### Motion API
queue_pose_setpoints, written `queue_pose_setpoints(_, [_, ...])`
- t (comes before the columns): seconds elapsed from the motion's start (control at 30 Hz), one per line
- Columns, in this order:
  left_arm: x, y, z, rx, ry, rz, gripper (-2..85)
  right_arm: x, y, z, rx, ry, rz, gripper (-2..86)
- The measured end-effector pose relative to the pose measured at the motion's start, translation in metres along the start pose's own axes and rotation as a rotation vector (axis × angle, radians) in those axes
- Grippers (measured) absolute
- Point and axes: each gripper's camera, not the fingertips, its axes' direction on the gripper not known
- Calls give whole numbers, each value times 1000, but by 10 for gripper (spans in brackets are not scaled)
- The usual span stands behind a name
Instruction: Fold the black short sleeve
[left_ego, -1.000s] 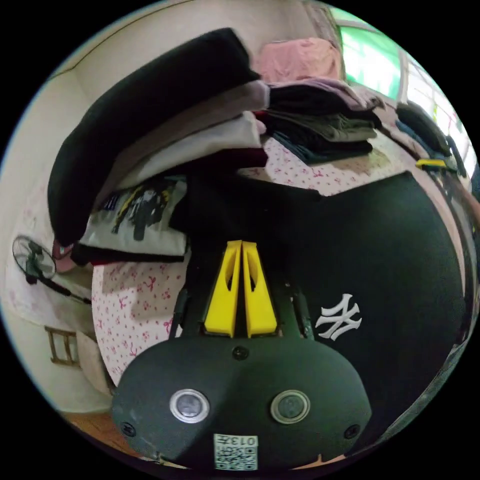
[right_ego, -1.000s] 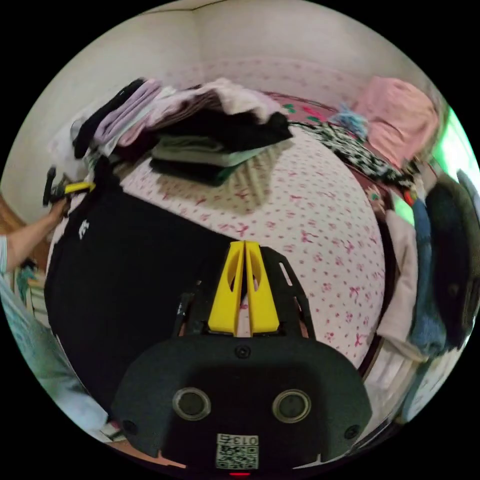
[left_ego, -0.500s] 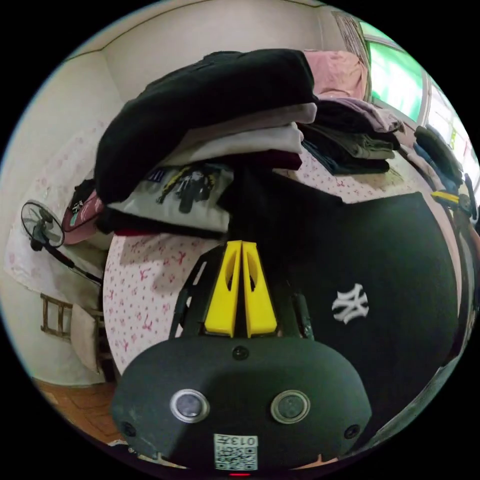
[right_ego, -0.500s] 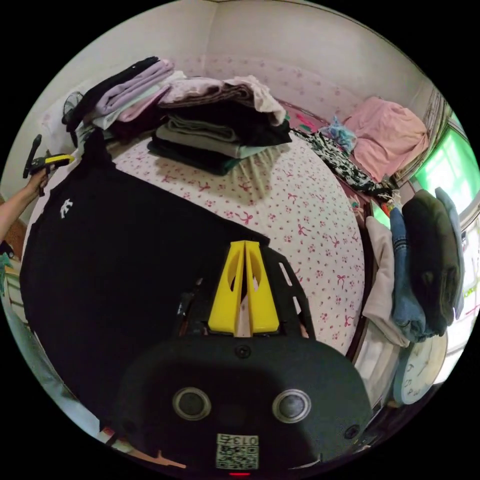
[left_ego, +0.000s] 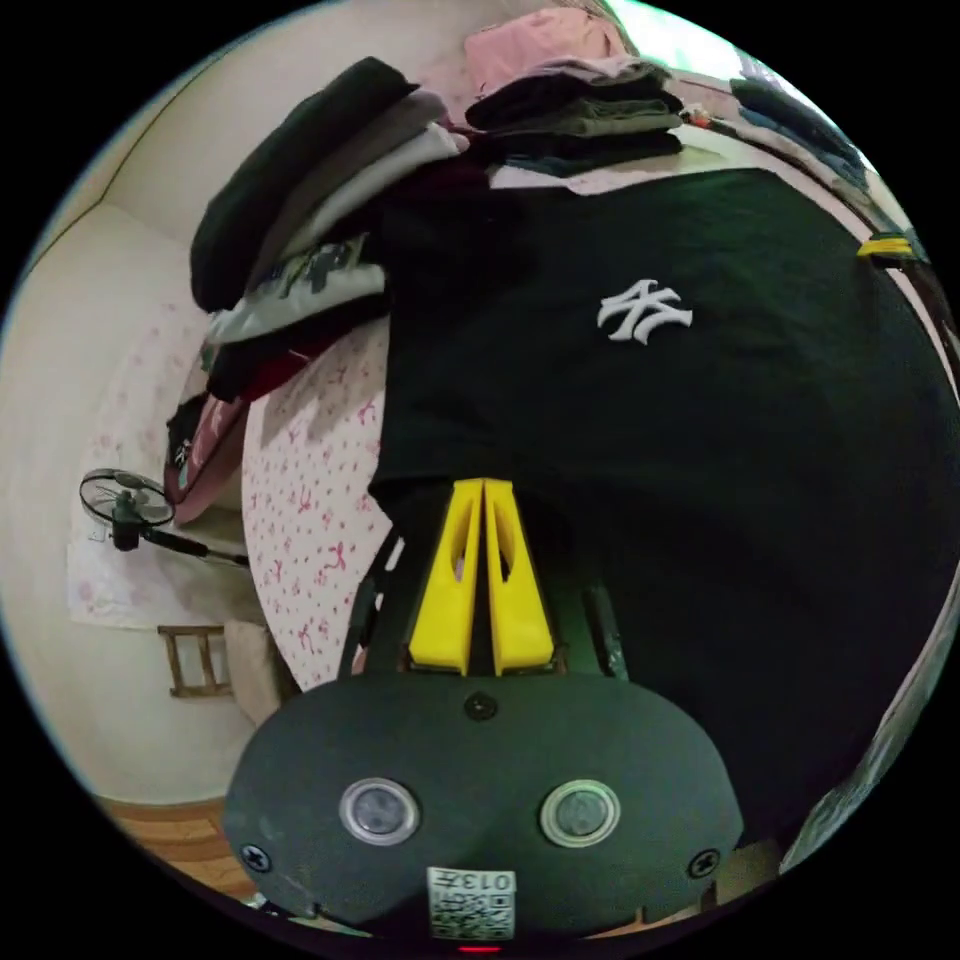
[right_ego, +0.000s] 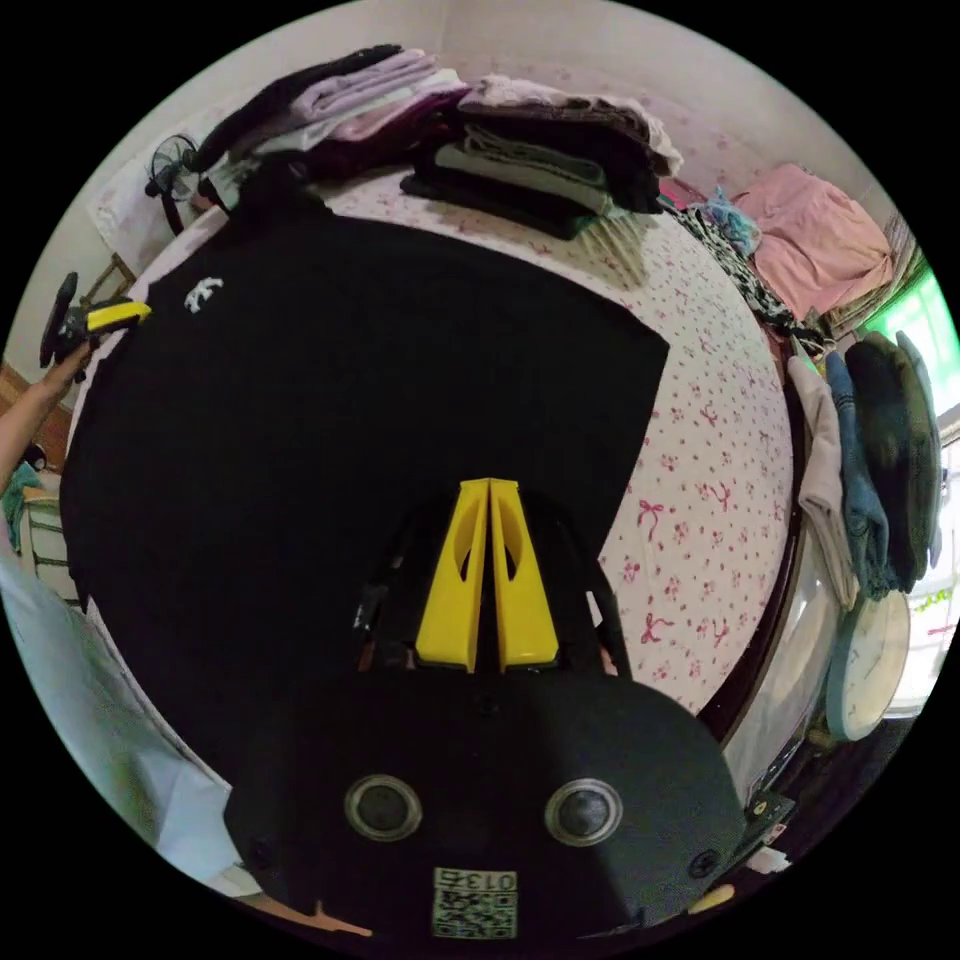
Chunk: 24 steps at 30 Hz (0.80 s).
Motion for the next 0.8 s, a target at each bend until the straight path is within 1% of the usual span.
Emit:
queue_pose_setpoints(0.03, [-11,7,1,-62,-20,-42,-4,-1,9,-4,1,52,12,1])
queue_pose_setpoints(0.07, [-16,12,-2,-64,5,-58,-4,-1,19,-10,-26,111,42,1])
queue_pose_setpoints(0.1, [-27,22,-11,-43,57,-110,-4,-1,25,-14,-27,123,57,1])
queue_pose_setpoints(0.17, [-34,38,-30,4,110,-164,-4,-6,54,-36,34,70,113,1])
queue_pose_setpoints(0.23, [-18,53,-55,50,195,-128,-3,-18,75,-49,72,3,118,1])
queue_pose_setpoints(0.37, [26,73,-73,40,193,-35,-3,-67,120,-60,86,-112,95,2])
queue_pose_setpoints(0.4, [34,80,-69,1,167,-33,-3,-73,126,-60,81,-123,97,2])
queue_pose_setpoints(0.47, [29,95,-68,37,156,-90,-3,-91,148,-58,37,-123,120,2])
queue_pose_setpoints(0.53, [5,111,-67,10,219,-159,-3,-96,164,-54,-16,-93,146,2])
queue_pose_setpoints(0.6, [-11,122,-70,-29,238,-215,-3,-96,181,-53,-66,-55,182,1])
queue_pose_setpoints(0.63, [-19,130,-79,-13,228,-248,-3,-94,191,-58,-61,-41,210,1])
queue_pose_setpoints(0.7, [-22,138,-92,34,243,-248,-3,-94,205,-69,-11,-61,228,1])
queue_pose_setpoints(0.8, [-19,137,-96,16,142,-236,-4,-103,221,-74,8,-74,224,1])
